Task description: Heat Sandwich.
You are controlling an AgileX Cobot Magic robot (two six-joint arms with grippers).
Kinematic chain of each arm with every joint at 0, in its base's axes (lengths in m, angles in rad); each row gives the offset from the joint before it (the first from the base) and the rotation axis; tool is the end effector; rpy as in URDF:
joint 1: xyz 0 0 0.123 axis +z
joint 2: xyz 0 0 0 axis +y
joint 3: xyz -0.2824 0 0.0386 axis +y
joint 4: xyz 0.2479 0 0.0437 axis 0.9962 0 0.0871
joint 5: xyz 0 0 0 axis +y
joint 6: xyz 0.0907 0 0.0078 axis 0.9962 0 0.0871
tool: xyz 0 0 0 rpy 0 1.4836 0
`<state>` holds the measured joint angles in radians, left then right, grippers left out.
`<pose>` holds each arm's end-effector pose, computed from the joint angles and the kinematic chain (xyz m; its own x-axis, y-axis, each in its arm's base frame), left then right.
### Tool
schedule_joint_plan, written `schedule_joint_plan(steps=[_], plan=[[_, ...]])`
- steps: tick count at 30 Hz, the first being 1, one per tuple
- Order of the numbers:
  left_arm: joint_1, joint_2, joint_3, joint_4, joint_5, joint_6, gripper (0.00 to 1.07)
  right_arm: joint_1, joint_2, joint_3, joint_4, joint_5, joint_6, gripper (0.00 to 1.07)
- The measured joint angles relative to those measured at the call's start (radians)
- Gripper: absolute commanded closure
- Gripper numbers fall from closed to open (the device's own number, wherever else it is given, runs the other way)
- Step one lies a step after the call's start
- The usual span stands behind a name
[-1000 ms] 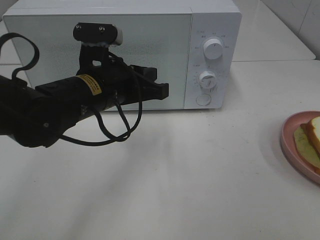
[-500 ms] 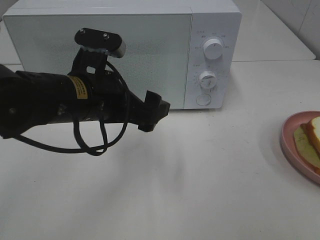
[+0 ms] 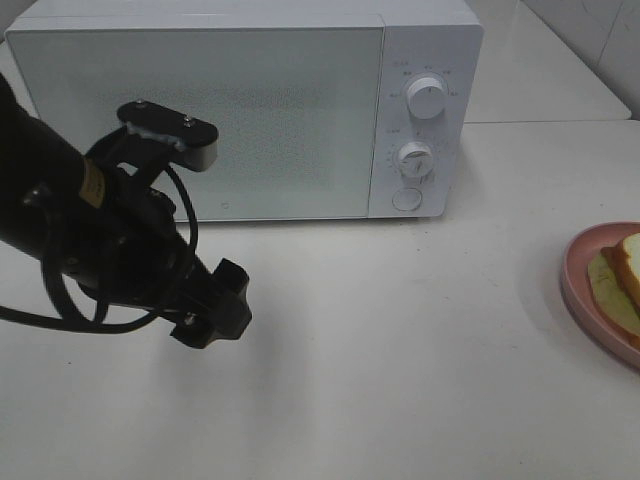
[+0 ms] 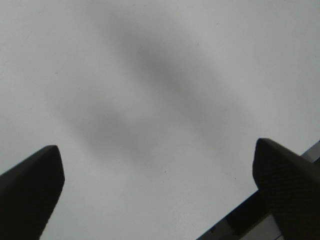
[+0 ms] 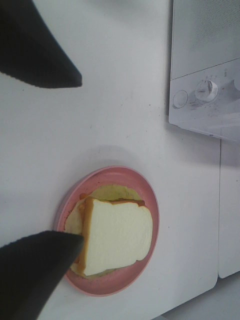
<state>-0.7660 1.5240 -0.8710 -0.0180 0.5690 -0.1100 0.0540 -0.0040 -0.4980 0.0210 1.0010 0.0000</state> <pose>0.2063 -0.1997 0.2084 -0.7350 0.5339 -0.4180 0.6092 0.7906 -0.0615 -0.0030 0.0015 0.2815 -0.4004 -0.0103 -0.9163 -0.0656 0.9977 0.0175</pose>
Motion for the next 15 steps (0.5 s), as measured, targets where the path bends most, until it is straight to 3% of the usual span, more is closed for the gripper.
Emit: schedule_joint_plan(steps=[4, 5, 6, 9, 10, 11, 14, 15], plan=[[0.043, -0.057, -0.01, -0.009, 0.069, -0.002, 0.09, 0.0, 0.0, 0.0, 0.0, 0.0, 0.0, 0.31], [0.104, -0.084, -0.023, -0.018, 0.117, -0.001, 0.09, 0.0, 0.0, 0.0, 0.0, 0.0, 0.0, 0.31], [0.104, -0.084, -0.023, -0.018, 0.117, -0.001, 0.09, 0.0, 0.0, 0.0, 0.0, 0.0, 0.0, 0.31], [0.209, -0.117, -0.04, -0.038, 0.178, 0.014, 0.09, 0.0, 0.0, 0.0, 0.0, 0.0, 0.0, 0.31], [0.298, -0.138, -0.042, -0.06, 0.217, 0.029, 0.09, 0.0, 0.0, 0.0, 0.0, 0.0, 0.0, 0.31], [0.298, -0.138, -0.042, -0.06, 0.217, 0.029, 0.09, 0.0, 0.0, 0.0, 0.0, 0.0, 0.0, 0.31], [0.423, -0.162, -0.043, -0.078, 0.272, 0.036, 0.09, 0.0, 0.0, 0.0, 0.0, 0.0, 0.0, 0.31], [0.423, -0.162, -0.043, -0.078, 0.272, 0.036, 0.09, 0.0, 0.0, 0.0, 0.0, 0.0, 0.0, 0.31]])
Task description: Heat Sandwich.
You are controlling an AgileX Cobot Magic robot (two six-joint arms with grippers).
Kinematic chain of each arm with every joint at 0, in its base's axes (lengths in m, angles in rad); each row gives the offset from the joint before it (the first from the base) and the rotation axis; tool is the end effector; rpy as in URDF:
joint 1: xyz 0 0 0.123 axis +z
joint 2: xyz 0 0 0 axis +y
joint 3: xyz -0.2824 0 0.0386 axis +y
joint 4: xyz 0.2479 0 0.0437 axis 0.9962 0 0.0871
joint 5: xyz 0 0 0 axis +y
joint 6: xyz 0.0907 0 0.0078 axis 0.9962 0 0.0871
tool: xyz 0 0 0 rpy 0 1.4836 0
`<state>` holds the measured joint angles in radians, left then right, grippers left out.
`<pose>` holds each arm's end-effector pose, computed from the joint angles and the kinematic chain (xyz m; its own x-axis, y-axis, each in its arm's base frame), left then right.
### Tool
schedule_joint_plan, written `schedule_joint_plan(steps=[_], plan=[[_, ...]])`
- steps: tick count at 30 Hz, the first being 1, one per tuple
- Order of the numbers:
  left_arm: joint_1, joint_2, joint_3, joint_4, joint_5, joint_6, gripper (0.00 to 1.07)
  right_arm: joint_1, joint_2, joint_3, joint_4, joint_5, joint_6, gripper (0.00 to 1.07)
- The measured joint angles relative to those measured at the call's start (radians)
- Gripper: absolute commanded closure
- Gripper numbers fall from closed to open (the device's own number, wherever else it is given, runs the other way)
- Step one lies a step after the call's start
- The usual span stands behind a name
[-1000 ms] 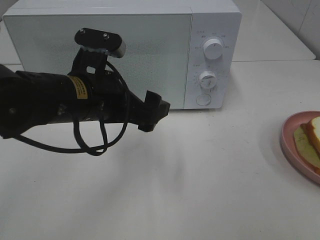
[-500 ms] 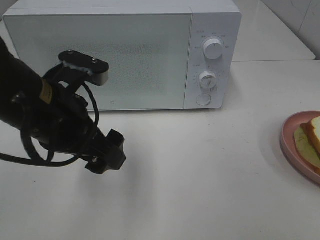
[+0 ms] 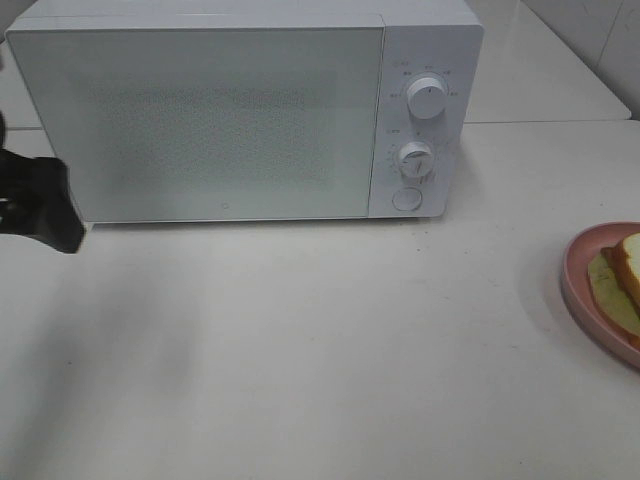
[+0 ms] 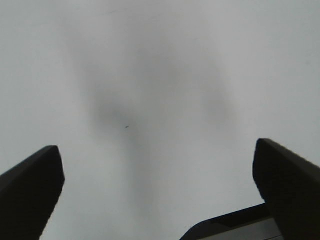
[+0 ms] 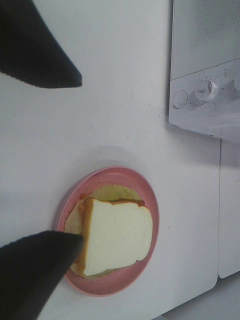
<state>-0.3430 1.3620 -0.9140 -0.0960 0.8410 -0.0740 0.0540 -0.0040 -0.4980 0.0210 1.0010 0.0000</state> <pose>0.2374 -0.0917 0.2546 -0.9188 0.1823 -0.3502 0.2356 0.9649 -0.1159 -0.0030 0.0015 0.2815 -0.4004 -0.0103 -0.9163 -0.0656 0.9977 0.0175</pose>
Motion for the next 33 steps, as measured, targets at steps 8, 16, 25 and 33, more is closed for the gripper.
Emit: schedule_joint_plan(steps=[8, 16, 25, 33], plan=[[0.281, -0.058, -0.001, 0.021, 0.205, 0.05, 0.09, 0.0, 0.0, 0.0, 0.0, 0.0, 0.0, 0.31], [0.307, -0.123, 0.001, 0.075, 0.321, 0.057, 0.09, 0.0, 0.0, 0.0, 0.0, 0.0, 0.0, 0.31], [0.31, -0.315, 0.123, 0.09, 0.344, 0.057, 0.09, 0.0, 0.0, 0.0, 0.0, 0.0, 0.0, 0.31], [0.31, -0.498, 0.222, 0.09, 0.289, 0.057, 0.09, 0.0, 0.0, 0.0, 0.0, 0.0, 0.0, 0.31]])
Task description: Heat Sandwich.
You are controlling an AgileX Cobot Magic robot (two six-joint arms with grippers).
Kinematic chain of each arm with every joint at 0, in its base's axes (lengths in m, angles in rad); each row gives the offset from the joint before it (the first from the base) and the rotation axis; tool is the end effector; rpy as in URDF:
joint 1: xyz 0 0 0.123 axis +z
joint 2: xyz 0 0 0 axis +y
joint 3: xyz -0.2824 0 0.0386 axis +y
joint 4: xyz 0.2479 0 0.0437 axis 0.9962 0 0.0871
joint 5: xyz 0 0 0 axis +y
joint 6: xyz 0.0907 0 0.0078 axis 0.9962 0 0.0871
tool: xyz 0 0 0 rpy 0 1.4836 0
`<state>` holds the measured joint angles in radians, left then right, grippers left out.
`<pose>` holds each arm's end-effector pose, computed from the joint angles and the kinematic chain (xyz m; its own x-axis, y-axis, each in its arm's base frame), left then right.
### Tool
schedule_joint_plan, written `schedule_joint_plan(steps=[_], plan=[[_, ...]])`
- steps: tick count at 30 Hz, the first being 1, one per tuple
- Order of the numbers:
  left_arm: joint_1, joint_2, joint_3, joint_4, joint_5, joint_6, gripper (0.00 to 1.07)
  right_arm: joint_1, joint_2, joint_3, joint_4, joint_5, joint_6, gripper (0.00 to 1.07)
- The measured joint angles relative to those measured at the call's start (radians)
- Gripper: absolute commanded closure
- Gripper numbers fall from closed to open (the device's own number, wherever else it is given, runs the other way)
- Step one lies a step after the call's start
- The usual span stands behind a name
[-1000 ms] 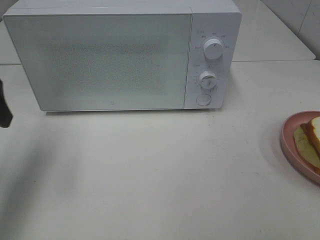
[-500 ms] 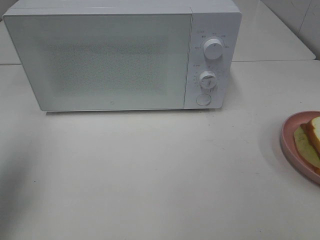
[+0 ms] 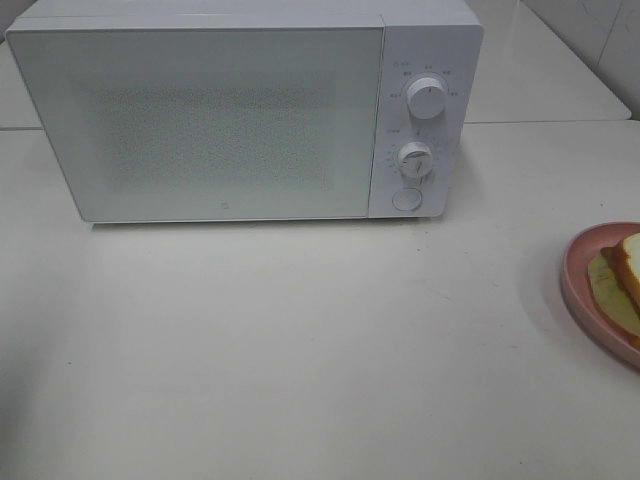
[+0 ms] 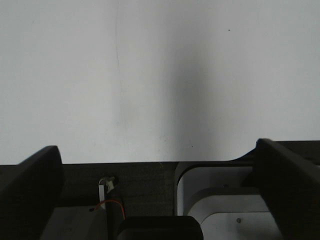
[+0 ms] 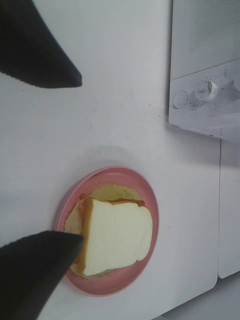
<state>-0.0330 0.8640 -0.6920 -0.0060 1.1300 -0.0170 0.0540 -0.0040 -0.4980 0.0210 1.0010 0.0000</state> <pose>0.1292 -0.0048 0.2781 -0.9373 0.0114 -0.3484 0.0166 0.9998 -0.0119 -0.0030 0.0015 0.2815 -0.4004 -0.0103 -0.9163 -0.0656 0.9977 0.0175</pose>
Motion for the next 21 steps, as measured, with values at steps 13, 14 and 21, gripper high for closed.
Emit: schedule_joint_plan(steps=[13, 14, 21], plan=[[0.0, -0.288, 0.149, 0.006, -0.081, 0.0, 0.09, 0.0, 0.0, 0.0, 0.0, 0.0, 0.0, 0.31], [0.0, -0.327, 0.157, 0.006, -0.074, 0.0, 0.09, 0.0, 0.0, 0.0, 0.0, 0.0, 0.0, 0.31], [0.0, -0.472, 0.17, 0.006, -0.061, 0.0, 0.09, 0.0, 0.0, 0.0, 0.0, 0.0, 0.0, 0.31]])
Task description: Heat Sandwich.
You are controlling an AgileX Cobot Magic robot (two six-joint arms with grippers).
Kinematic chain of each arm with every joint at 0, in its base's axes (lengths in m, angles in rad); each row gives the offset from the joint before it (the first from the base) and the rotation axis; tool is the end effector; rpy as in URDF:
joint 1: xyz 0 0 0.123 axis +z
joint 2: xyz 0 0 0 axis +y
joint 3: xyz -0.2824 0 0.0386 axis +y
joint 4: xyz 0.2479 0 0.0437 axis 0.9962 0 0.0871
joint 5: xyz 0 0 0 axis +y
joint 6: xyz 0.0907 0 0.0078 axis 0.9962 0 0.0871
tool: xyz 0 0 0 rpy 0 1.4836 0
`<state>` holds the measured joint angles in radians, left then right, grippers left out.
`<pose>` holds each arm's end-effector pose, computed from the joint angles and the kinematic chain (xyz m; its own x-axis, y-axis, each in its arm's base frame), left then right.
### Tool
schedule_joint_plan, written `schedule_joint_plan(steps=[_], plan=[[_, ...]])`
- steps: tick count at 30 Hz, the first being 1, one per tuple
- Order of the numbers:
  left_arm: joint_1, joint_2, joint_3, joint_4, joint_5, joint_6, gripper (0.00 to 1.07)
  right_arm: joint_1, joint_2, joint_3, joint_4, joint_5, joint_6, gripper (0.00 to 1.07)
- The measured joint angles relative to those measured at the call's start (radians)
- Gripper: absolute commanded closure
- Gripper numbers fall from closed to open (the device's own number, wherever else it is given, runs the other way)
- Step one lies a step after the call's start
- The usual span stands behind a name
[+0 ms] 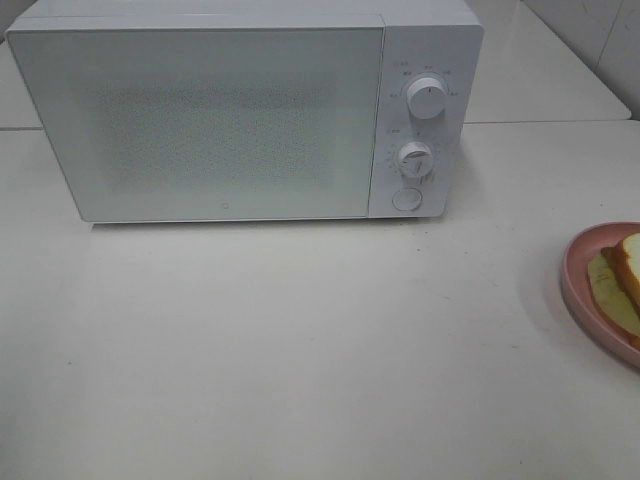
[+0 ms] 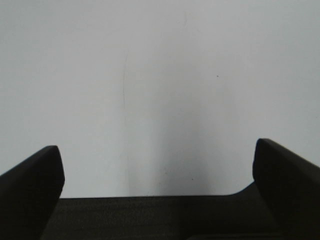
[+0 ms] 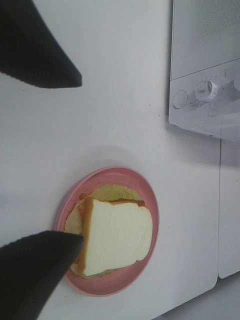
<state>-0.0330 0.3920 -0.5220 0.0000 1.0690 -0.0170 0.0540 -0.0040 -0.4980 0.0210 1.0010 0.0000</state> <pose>0.0537 -0.0018 0.2734 -0.7525 0.0078 -0.6585 0.0202 0.9997 -0.0112 -0.0030 0.0015 0.2815 -0.4004 -0.0103 -0.9163 -0.0656 0.9977 0.0175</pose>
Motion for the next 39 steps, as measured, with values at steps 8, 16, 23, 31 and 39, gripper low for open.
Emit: schedule_joint_plan(steps=[8, 16, 23, 31, 39], plan=[[0.0, -0.168, 0.0, -0.007, 0.0, 0.0, 0.09, 0.0, 0.0, 0.0, 0.0, 0.0, 0.0, 0.31], [0.0, -0.317, 0.003, -0.018, 0.001, 0.0, 0.09, 0.0, 0.0, 0.0, 0.0, 0.0, 0.0, 0.31], [0.0, -0.396, 0.003, -0.019, 0.001, 0.0, 0.09, 0.0, 0.0, 0.0, 0.002, 0.0, 0.0, 0.31], [0.0, -0.396, 0.003, -0.02, 0.001, 0.0, 0.09, 0.0, 0.0, 0.0, 0.002, 0.0, 0.0, 0.31], [0.0, -0.396, 0.003, -0.02, 0.001, 0.0, 0.09, 0.0, 0.0, 0.0, 0.002, 0.0, 0.0, 0.31]])
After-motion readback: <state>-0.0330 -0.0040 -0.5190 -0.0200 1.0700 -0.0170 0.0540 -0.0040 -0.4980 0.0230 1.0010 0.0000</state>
